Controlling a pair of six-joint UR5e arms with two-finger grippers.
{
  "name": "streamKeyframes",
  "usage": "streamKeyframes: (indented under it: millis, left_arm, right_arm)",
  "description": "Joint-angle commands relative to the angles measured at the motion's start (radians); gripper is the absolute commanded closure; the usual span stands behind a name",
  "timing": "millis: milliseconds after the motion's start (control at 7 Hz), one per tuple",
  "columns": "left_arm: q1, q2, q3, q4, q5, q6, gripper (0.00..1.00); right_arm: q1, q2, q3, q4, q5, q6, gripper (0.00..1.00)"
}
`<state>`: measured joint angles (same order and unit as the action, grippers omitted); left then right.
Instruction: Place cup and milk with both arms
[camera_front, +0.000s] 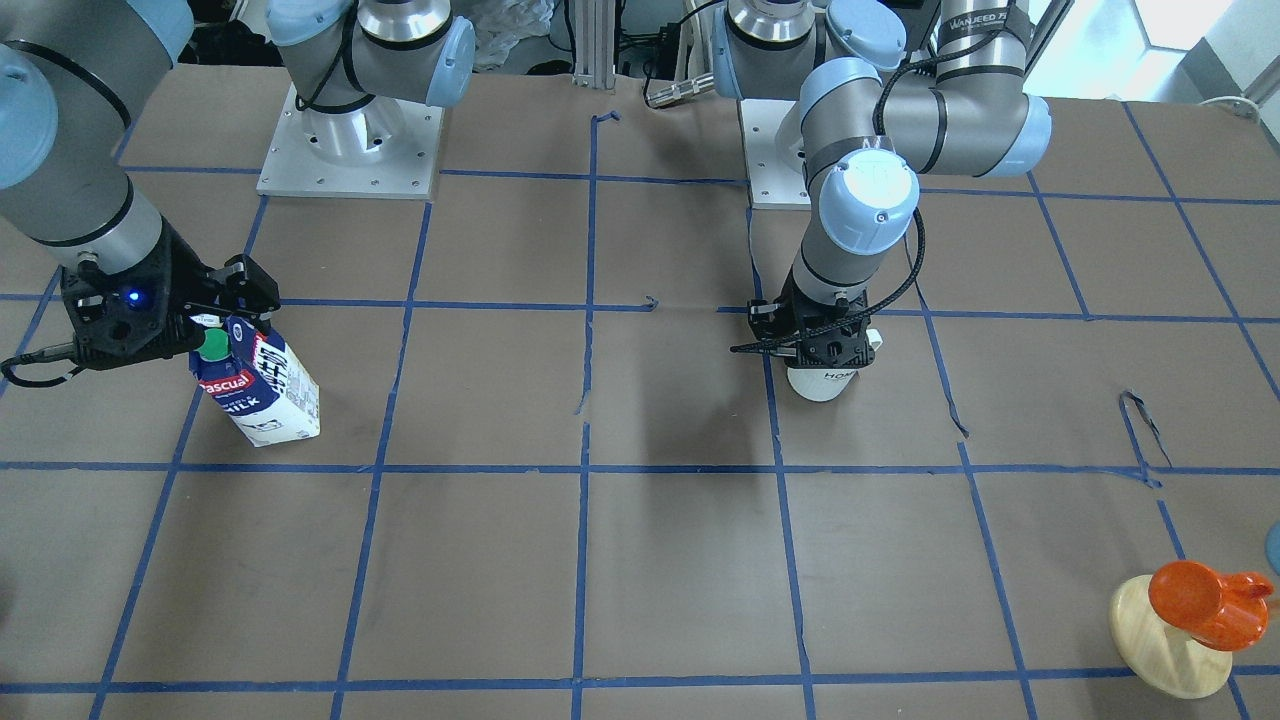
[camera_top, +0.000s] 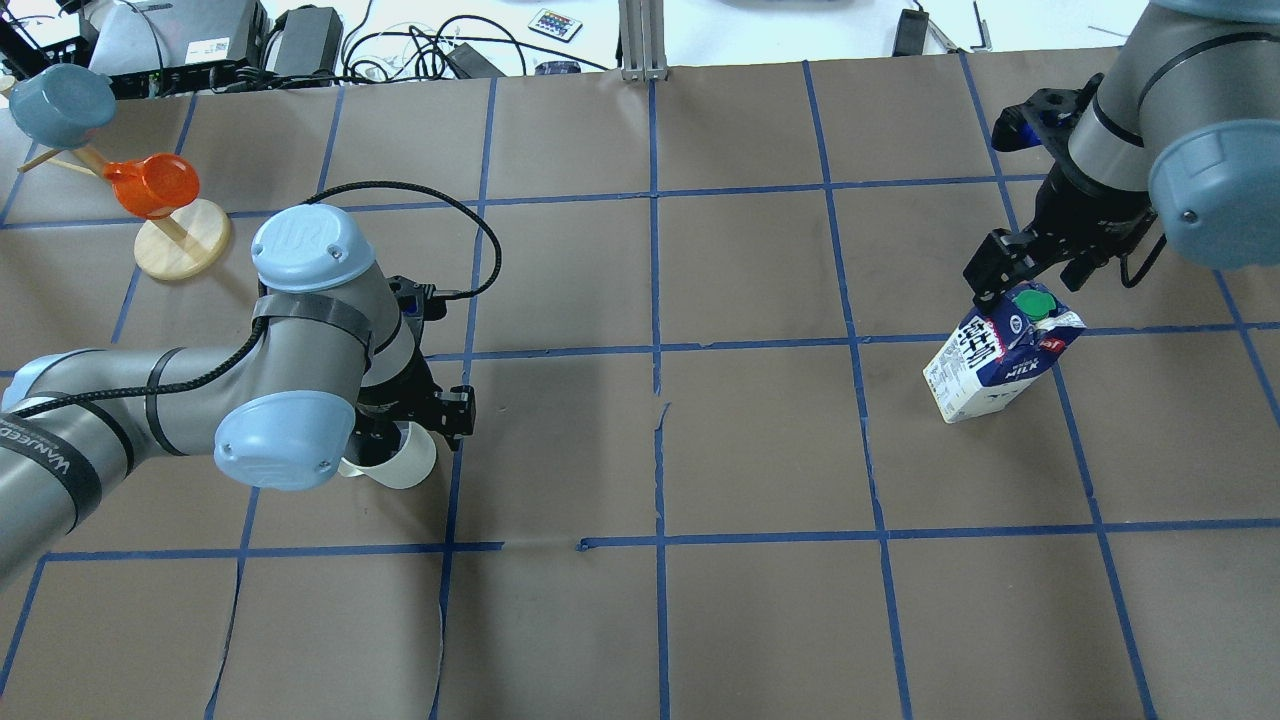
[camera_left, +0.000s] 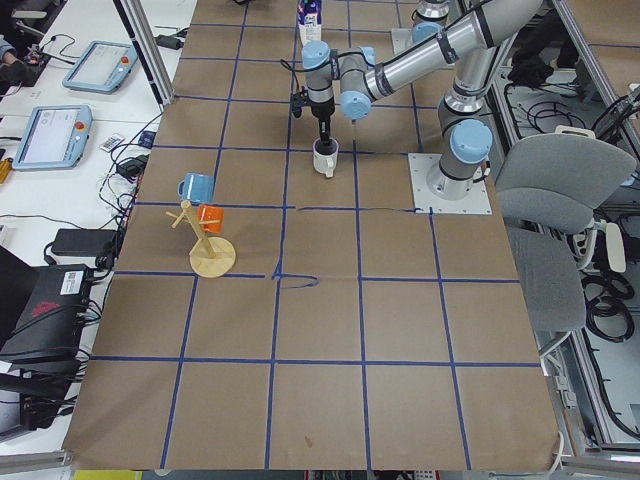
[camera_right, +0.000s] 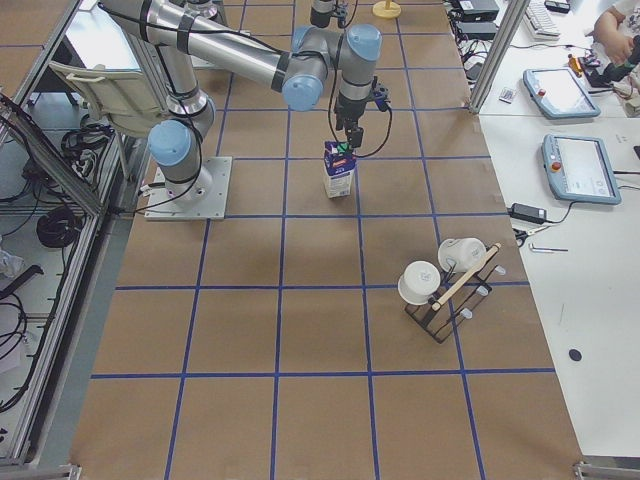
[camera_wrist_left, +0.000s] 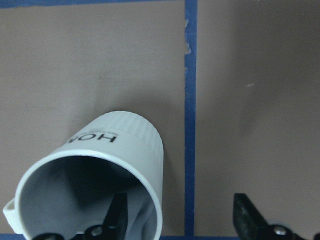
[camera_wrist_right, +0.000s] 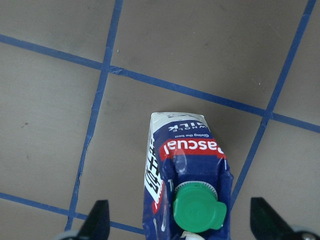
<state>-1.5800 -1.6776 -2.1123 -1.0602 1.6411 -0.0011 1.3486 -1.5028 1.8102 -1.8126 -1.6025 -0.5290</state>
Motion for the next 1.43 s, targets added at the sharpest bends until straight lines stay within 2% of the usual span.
streamKeyframes:
  millis: [0, 429, 571, 714, 1000, 1286]
  left_arm:
    - [0.000, -0.004, 0.020, 0.006, 0.032, 0.000, 1.00]
    - [-0.012, -0.031, 0.125, -0.012, 0.022, -0.113, 1.00]
    - [-0.040, -0.054, 0.152, -0.026, -0.007, -0.188, 1.00]
    - [-0.108, -0.080, 0.191, -0.017, -0.039, -0.250, 1.00]
    - [-0.281, -0.160, 0.312, -0.044, -0.055, -0.452, 1.00]
    - [-0.430, -0.230, 0.376, -0.034, -0.060, -0.626, 1.00]
  right_arm:
    - [-0.008, 0.001, 0.027, -0.031, -0.001, -0.014, 0.00]
    - [-0.014, 0.003, 0.066, -0.077, 0.004, -0.011, 0.00]
    - [-0.014, 0.003, 0.066, -0.077, 0.007, -0.008, 0.12]
    - [-0.014, 0.003, 0.066, -0.079, 0.009, -0.008, 0.18]
    - [-0.014, 0.003, 0.066, -0.079, 0.003, -0.008, 0.18]
    - [-0.014, 0.004, 0.066, -0.079, -0.001, -0.006, 0.18]
